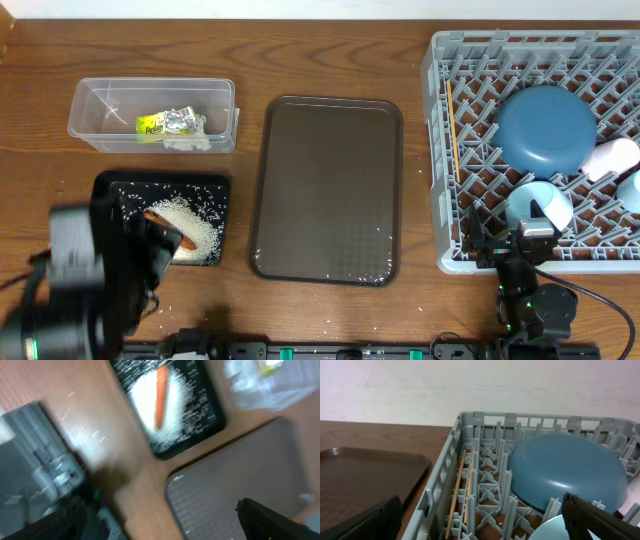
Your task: Sort waste into correct bins and load items into the dishwasher rack
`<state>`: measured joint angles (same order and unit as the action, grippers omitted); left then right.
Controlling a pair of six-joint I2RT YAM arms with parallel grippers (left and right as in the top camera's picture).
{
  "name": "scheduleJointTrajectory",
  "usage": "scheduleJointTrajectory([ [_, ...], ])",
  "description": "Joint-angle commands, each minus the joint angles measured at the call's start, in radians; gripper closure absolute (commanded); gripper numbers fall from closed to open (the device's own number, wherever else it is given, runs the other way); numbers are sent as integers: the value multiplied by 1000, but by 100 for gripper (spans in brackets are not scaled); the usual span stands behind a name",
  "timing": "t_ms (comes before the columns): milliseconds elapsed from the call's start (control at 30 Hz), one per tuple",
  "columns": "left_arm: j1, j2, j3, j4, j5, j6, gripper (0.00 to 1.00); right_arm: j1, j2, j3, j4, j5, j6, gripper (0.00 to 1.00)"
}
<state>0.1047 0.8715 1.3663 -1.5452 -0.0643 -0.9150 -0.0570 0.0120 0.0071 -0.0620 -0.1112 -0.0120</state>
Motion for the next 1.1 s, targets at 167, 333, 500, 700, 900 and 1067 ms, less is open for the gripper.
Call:
scheduleJointTrajectory([
  [167, -47, -353, -359, 418, 106, 206, 2, -2, -6, -2, -5, 9, -8, 1],
  [333, -47, -550, -600, 715, 265, 312, 2, -2, -6, -2, -5, 9, -8, 1],
  [500, -47, -638, -796, 927, 313, 386, 2, -2, -6, -2, -5, 9, -8, 1],
  [700, -47, -621, -963, 1065, 323, 410, 2, -2, -6, -2, -5, 9, -8, 1],
  [900, -47, -668, -1135, 1295, 368, 424, 2, -2, -6, -2, -5, 9, -8, 1],
  [1067, -47, -779, -1266, 1455, 368, 512, 2, -2, -6, -1, -5, 9, -8, 1],
])
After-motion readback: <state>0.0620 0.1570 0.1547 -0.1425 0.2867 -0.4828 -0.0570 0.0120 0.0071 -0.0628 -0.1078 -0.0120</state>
